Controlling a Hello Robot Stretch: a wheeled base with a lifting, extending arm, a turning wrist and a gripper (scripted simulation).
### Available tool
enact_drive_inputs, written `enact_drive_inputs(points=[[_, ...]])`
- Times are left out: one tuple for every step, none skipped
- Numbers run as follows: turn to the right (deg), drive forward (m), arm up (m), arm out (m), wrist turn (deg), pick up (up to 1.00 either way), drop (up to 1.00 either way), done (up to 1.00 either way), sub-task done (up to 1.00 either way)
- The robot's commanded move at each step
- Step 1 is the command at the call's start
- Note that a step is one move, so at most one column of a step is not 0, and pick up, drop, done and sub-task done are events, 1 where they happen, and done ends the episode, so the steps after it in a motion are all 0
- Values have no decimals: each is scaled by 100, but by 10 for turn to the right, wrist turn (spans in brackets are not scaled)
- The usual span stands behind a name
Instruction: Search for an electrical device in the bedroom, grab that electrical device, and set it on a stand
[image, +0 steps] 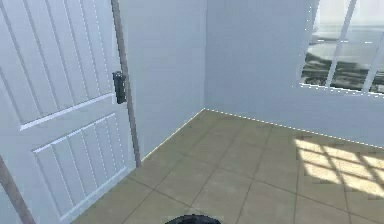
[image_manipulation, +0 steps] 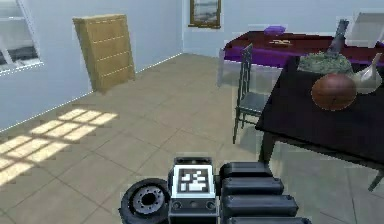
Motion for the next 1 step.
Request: enact_drive_inputs(points=[[180,0,0,0,0,0,0,0,0]])
